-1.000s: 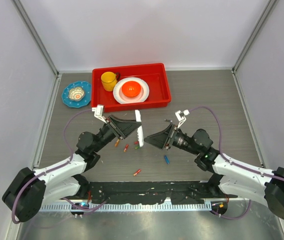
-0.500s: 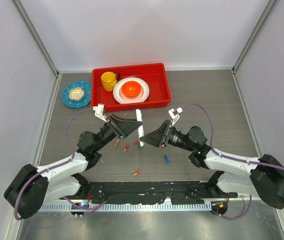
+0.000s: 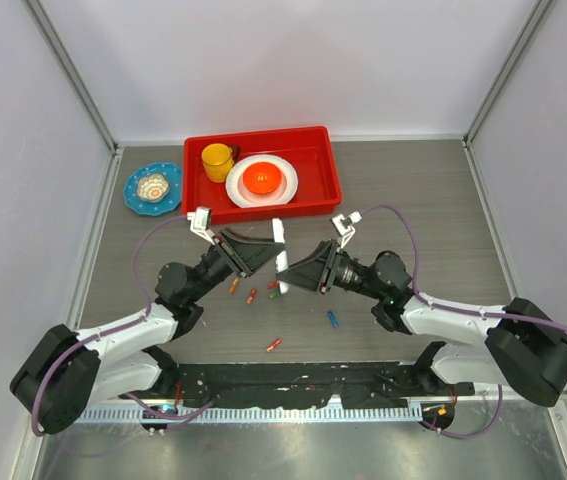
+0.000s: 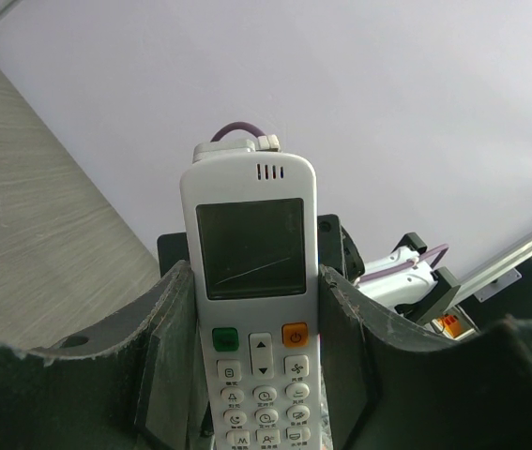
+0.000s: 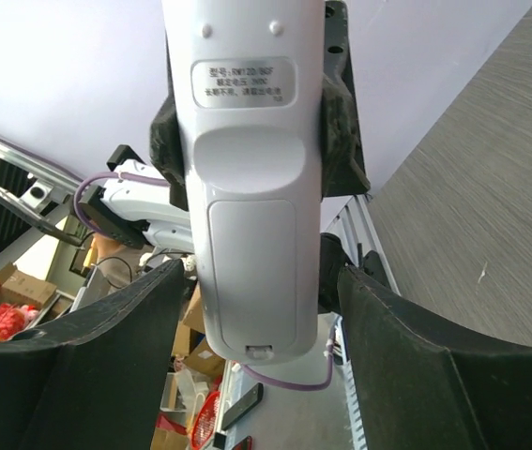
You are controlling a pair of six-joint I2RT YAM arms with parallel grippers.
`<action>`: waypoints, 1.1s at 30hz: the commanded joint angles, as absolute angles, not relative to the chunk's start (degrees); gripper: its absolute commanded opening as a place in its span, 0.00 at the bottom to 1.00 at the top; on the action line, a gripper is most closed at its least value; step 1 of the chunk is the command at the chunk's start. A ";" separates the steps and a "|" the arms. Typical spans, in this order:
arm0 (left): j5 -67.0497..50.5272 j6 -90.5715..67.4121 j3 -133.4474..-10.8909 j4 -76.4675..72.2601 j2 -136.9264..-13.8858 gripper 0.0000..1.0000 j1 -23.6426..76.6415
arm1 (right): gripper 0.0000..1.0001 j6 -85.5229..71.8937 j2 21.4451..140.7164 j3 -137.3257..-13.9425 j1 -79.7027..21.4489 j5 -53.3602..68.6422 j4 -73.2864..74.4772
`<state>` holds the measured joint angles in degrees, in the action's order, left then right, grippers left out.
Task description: Load the batteries into the remote control
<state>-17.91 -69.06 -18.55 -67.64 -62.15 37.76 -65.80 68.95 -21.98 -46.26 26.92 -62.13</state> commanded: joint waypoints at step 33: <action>-7.84 -57.87 -27.32 -30.11 -47.03 1.00 35.68 | 0.19 -28.59 52.03 -42.96 -46.84 13.52 6.26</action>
